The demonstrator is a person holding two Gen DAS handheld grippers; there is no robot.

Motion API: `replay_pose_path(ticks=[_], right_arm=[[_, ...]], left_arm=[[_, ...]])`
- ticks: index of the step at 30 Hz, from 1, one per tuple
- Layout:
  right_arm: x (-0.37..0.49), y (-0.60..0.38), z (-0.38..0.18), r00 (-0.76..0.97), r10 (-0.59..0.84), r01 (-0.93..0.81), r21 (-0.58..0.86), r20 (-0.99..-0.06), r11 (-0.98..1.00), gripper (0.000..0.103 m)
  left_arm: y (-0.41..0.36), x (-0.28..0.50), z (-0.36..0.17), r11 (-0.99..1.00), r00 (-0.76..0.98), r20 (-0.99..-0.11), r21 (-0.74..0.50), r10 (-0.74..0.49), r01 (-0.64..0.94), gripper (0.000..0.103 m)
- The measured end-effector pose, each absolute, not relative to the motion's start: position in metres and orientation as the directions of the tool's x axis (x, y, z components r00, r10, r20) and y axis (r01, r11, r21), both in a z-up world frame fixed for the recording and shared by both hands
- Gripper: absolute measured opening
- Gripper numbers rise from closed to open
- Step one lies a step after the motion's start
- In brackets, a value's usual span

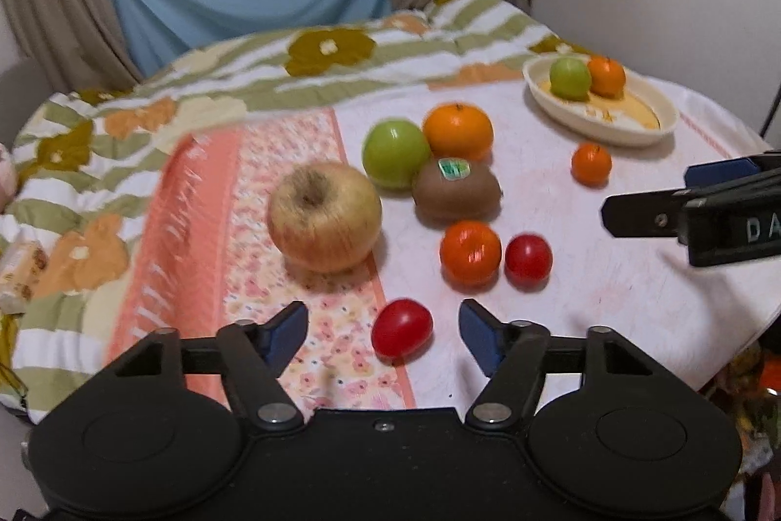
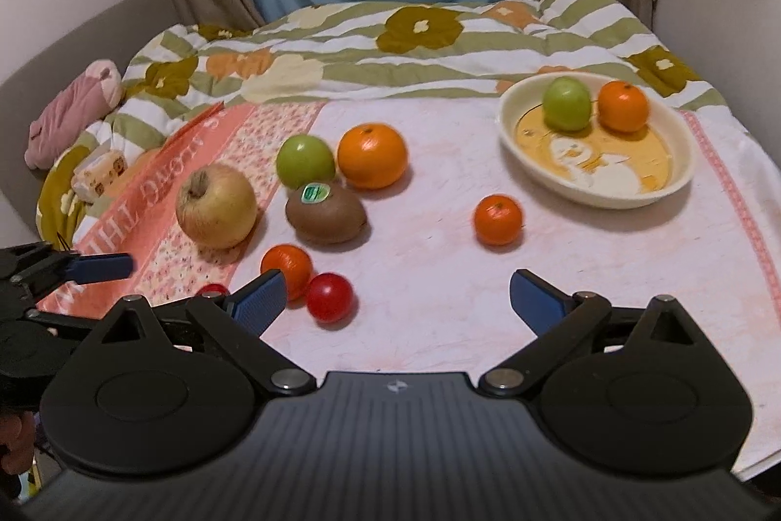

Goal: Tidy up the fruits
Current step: 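Grasp a red cherry tomato with the left gripper while the right gripper grasps another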

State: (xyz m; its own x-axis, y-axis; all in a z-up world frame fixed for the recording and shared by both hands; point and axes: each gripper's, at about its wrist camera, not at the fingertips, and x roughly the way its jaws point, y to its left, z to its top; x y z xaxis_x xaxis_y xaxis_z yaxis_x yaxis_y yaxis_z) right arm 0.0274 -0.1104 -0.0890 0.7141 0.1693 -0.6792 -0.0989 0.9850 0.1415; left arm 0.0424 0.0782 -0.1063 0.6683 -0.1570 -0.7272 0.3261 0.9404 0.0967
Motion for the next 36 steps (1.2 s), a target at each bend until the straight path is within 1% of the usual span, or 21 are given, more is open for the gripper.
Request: replay_pose_path(ticks=[4, 6, 7, 8, 11, 15, 19, 20, 24, 26, 28, 36], right_arm=[[0.034, -0.099, -0.105, 0.691, 0.173, -0.112, 0.131, -0.702, 0.985, 0.103], [0.037, -0.095, -0.112, 0.68, 0.175, -0.116, 0.131, -0.712, 0.985, 0.103], [0.038, -0.094, -0.114, 0.675, 0.176, -0.116, 0.132, -0.717, 0.984, 0.103], [0.039, -0.092, -0.117, 0.67, 0.176, -0.117, 0.132, -0.721, 0.984, 0.103], [0.041, -0.087, -0.123, 0.662, 0.177, -0.121, 0.129, -0.729, 0.984, 0.102], [0.042, -0.081, -0.128, 0.659, 0.17, -0.13, 0.112, -0.732, 0.985, 0.099], [0.043, -0.077, -0.129, 0.658, 0.169, -0.139, 0.102, -0.734, 0.985, 0.099], [0.044, -0.077, -0.129, 0.659, 0.168, -0.142, 0.098, -0.733, 0.985, 0.099], [0.047, -0.073, -0.133, 0.647, 0.174, -0.152, 0.099, -0.742, 0.983, 0.086], [0.048, -0.071, -0.134, 0.643, 0.174, -0.155, 0.096, -0.746, 0.983, 0.083], [0.05, -0.07, -0.135, 0.644, 0.172, -0.158, 0.09, -0.746, 0.983, 0.083], [0.059, -0.062, -0.138, 0.643, 0.174, -0.175, 0.078, -0.745, 0.981, 0.075]], left_arm=[[0.08, 0.051, -0.12, 0.934, 0.635, -0.752, 0.074, -0.178, 0.349, 0.063], [0.081, 0.054, -0.123, 0.932, 0.629, -0.756, 0.069, -0.184, 0.356, 0.062], [0.081, 0.055, -0.125, 0.931, 0.624, -0.759, 0.066, -0.187, 0.359, 0.06], [0.081, 0.057, -0.127, 0.93, 0.619, -0.762, 0.064, -0.19, 0.363, 0.056], [0.08, 0.06, -0.131, 0.926, 0.608, -0.77, 0.063, -0.193, 0.373, 0.05], [0.081, 0.062, -0.135, 0.922, 0.603, -0.771, 0.055, -0.204, 0.383, 0.047], [0.08, 0.062, -0.138, 0.917, 0.598, -0.771, 0.049, -0.218, 0.397, 0.037], [0.081, 0.062, -0.138, 0.916, 0.599, -0.77, 0.046, -0.221, 0.398, 0.037], [0.082, 0.062, -0.138, 0.915, 0.603, -0.765, 0.044, -0.227, 0.401, 0.036], [0.083, 0.061, -0.138, 0.914, 0.604, -0.764, 0.047, -0.227, 0.402, 0.036], [0.084, 0.06, -0.137, 0.915, 0.606, -0.764, 0.051, -0.222, 0.4, 0.036], [0.094, 0.057, -0.136, 0.932, 0.608, -0.769, 0.048, -0.195, 0.36, 0.036]])
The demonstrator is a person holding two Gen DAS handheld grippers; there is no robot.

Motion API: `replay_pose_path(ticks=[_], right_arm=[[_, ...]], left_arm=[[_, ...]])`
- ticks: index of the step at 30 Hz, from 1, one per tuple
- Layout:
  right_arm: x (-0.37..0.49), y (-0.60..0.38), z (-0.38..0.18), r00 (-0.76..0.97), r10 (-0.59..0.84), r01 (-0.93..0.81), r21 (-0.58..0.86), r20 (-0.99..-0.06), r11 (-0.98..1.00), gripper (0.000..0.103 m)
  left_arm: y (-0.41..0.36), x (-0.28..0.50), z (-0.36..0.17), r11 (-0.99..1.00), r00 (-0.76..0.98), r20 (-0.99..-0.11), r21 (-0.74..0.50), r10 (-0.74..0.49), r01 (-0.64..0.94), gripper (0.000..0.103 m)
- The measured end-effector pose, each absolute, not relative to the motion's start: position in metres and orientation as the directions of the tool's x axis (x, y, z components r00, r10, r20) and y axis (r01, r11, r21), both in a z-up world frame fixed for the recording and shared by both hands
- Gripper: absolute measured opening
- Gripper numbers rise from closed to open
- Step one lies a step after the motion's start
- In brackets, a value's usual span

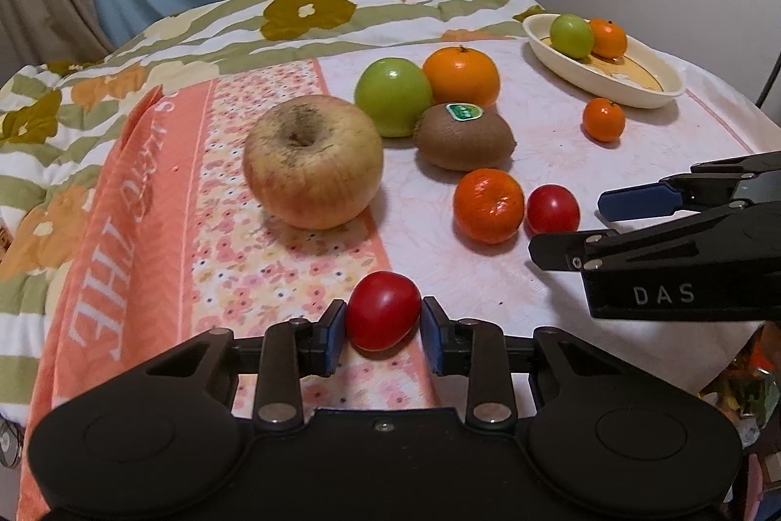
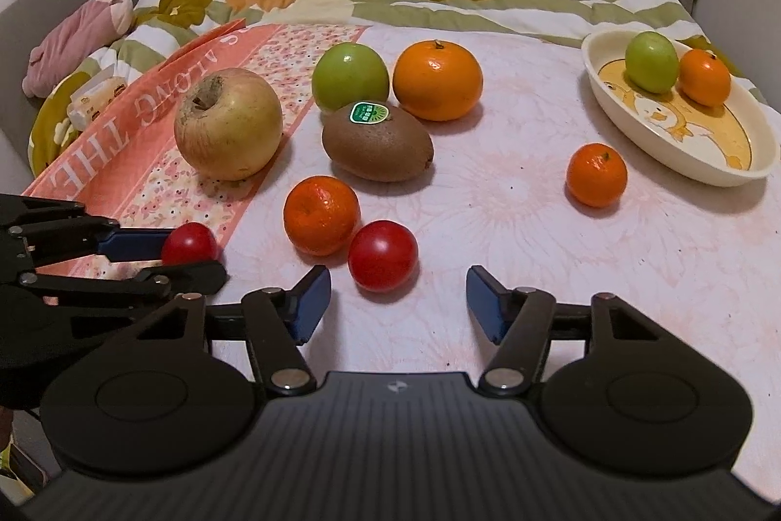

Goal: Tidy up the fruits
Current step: 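Grasp a red cherry tomato with the left gripper while the right gripper grasps another, then carry both cherry tomatoes to the duck bowl and release them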

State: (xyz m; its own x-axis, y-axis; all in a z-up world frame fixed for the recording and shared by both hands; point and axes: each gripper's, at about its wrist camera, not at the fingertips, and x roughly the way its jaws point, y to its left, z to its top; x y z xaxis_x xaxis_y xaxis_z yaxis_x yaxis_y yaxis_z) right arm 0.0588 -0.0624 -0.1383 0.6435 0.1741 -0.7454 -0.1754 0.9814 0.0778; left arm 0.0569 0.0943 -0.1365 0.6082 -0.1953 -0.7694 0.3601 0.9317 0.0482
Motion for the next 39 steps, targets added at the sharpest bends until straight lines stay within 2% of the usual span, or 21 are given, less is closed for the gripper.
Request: replay_pose_path(ticks=[16, 19, 22, 23, 39], right_arm=[[0.067, -0.056, -0.143, 0.651, 0.175, -0.206, 0.049, -0.739, 0.977, 0.07], [0.066, -0.056, -0.143, 0.653, 0.178, -0.217, 0.043, -0.736, 0.975, 0.066], [0.066, -0.054, -0.142, 0.652, 0.188, -0.243, 0.033, -0.735, 0.97, 0.048], [0.066, -0.053, -0.142, 0.652, 0.188, -0.249, 0.026, -0.735, 0.968, 0.047], [0.052, -0.065, -0.107, 0.68, 0.195, -0.237, 0.039, -0.707, 0.971, 0.047]], left_arm=[[0.102, 0.054, -0.136, 0.951, 0.621, -0.767, 0.047, -0.162, 0.305, 0.036], [0.102, 0.054, -0.136, 0.953, 0.623, -0.766, 0.046, -0.159, 0.3, 0.036], [0.102, 0.054, -0.135, 0.955, 0.625, -0.765, 0.046, -0.156, 0.294, 0.036], [0.103, 0.054, -0.135, 0.955, 0.626, -0.764, 0.046, -0.155, 0.292, 0.036], [0.095, 0.043, -0.099, 0.964, 0.666, -0.731, 0.044, -0.147, 0.261, 0.036]])
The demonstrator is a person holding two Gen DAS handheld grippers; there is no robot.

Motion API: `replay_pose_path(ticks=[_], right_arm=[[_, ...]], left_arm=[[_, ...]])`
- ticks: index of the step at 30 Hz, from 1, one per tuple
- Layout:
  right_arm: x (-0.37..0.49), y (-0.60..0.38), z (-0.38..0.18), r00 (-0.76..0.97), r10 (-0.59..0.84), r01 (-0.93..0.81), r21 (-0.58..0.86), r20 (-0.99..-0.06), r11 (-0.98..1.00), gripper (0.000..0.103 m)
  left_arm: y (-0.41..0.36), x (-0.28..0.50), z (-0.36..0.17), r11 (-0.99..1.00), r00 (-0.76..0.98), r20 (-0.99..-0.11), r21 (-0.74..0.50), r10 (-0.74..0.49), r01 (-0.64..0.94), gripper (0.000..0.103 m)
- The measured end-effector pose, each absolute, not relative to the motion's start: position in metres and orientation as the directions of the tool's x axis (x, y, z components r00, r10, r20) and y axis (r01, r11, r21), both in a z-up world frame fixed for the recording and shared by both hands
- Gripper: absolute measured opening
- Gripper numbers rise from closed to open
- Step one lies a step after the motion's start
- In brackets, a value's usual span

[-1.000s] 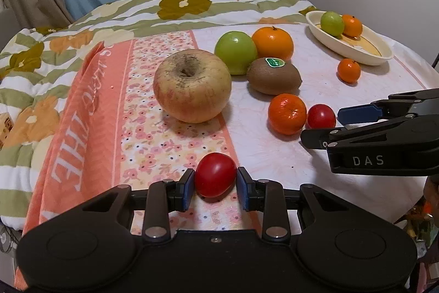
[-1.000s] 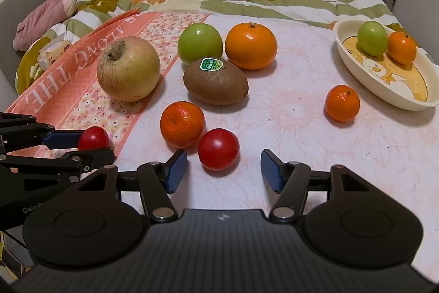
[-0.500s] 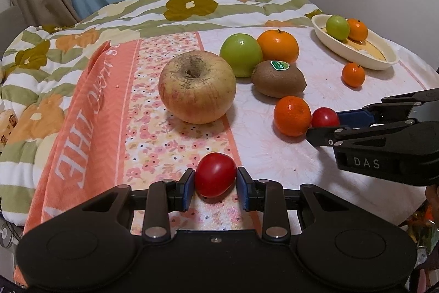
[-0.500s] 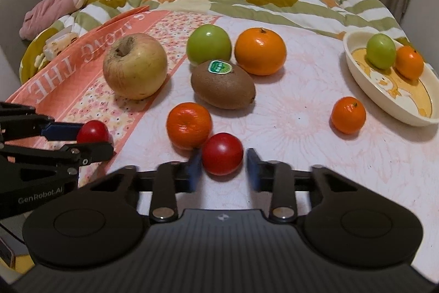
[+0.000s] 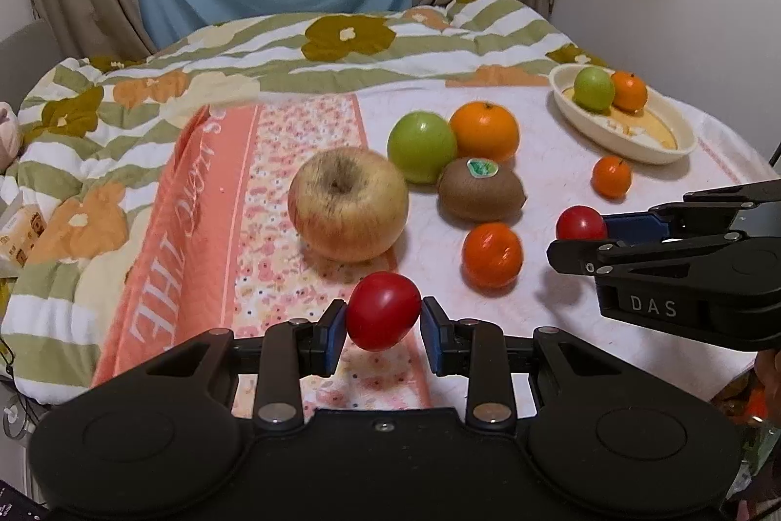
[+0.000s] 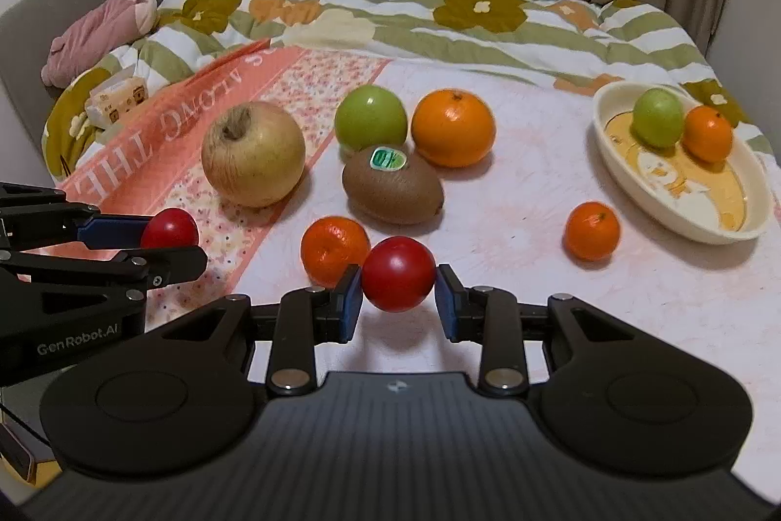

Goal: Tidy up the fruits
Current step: 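Carry both cherry tomatoes to the duck bowl and release them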

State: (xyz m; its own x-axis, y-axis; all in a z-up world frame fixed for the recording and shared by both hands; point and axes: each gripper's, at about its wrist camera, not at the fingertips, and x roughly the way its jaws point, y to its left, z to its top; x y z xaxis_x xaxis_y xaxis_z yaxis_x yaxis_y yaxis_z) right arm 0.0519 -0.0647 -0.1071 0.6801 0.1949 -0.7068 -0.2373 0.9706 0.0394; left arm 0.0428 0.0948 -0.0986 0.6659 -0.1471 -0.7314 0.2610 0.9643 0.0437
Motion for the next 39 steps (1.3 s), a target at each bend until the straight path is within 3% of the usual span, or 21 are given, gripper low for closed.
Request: replay_pose_path(ticks=[23, 39], right_arm=[[0.044, -0.166, -0.009, 0.77, 0.128, -0.14, 0.03, -0.625, 0.99, 0.047], [0.112, -0.297, -0.013, 0.744, 0.089, -0.08, 0.043, -0.663, 0.996, 0.047]], left_arm=[[0.018, 0.048, -0.012, 0.959, 0.754, -0.628, 0.04, -0.195, 0.281, 0.036], [-0.103, 0.115, -0.015, 0.939, 0.719, -0.648, 0.02, -0.25, 0.344, 0.036]])
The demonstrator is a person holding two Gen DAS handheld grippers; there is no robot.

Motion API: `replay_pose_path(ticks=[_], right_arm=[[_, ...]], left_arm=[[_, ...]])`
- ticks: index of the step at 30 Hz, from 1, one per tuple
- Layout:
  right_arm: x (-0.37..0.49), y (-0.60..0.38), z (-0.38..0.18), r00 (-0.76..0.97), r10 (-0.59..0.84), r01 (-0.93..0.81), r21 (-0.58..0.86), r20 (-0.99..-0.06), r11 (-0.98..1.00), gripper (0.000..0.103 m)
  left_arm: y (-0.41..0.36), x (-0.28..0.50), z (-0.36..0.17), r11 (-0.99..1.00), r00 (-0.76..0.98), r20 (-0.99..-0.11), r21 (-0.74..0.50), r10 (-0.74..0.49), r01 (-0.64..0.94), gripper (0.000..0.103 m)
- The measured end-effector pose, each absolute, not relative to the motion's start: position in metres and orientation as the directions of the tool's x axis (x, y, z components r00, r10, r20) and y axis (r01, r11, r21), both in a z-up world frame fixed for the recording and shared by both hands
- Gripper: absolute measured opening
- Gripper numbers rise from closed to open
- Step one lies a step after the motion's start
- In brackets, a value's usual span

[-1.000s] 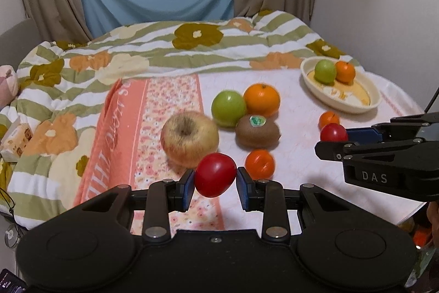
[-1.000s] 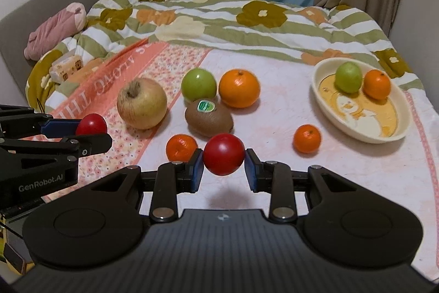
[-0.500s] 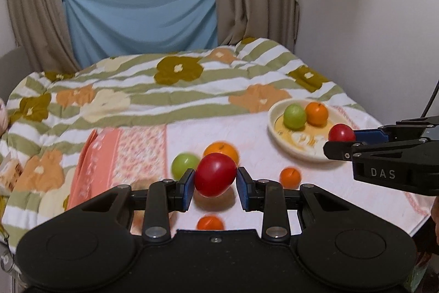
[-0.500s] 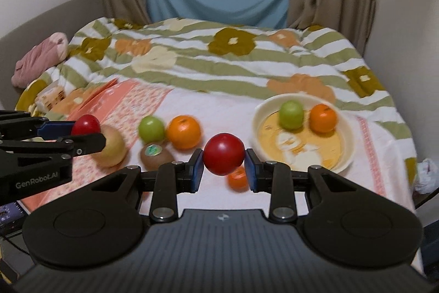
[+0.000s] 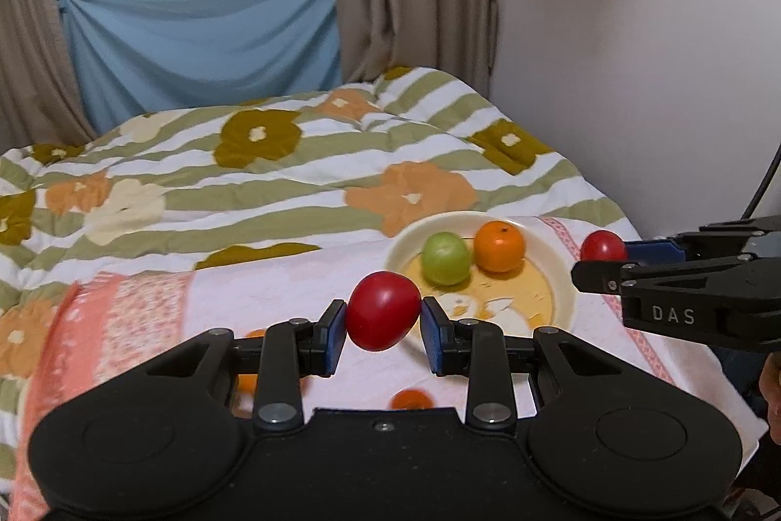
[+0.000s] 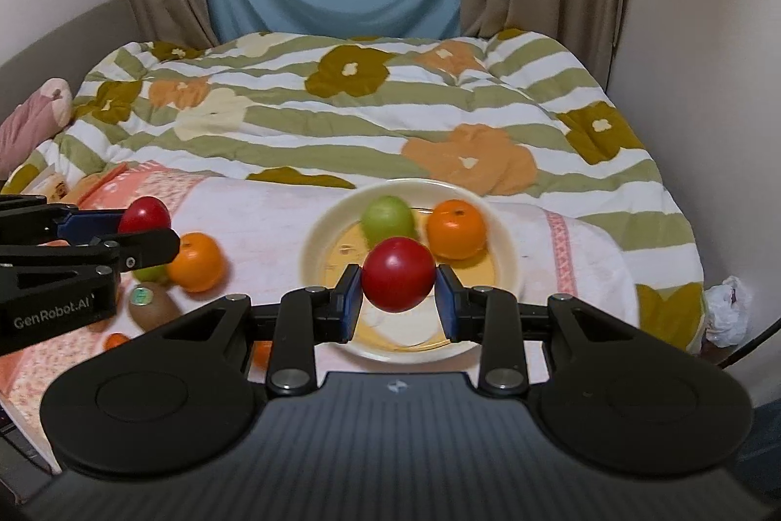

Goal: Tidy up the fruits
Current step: 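Carry both cherry tomatoes to the duck bowl and release them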

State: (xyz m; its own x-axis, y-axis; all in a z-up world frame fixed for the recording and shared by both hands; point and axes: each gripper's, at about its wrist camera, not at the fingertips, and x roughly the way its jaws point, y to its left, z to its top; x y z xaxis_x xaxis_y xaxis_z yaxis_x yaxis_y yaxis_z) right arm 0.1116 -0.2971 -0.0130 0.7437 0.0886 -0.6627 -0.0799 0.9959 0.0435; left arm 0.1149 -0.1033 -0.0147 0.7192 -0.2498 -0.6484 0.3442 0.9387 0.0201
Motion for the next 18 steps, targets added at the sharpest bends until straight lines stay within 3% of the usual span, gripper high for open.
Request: replay_pose_path(ticks=[18], right_arm=[[0.191, -0.383, -0.072, 0.675, 0.132, -0.126, 0.063, -0.726, 0.99, 0.047]], left_arm=[[-0.216, 0.194, -0.092, 0.914, 0.621, -0.746, 0.043, -0.24, 0.404, 0.036]])
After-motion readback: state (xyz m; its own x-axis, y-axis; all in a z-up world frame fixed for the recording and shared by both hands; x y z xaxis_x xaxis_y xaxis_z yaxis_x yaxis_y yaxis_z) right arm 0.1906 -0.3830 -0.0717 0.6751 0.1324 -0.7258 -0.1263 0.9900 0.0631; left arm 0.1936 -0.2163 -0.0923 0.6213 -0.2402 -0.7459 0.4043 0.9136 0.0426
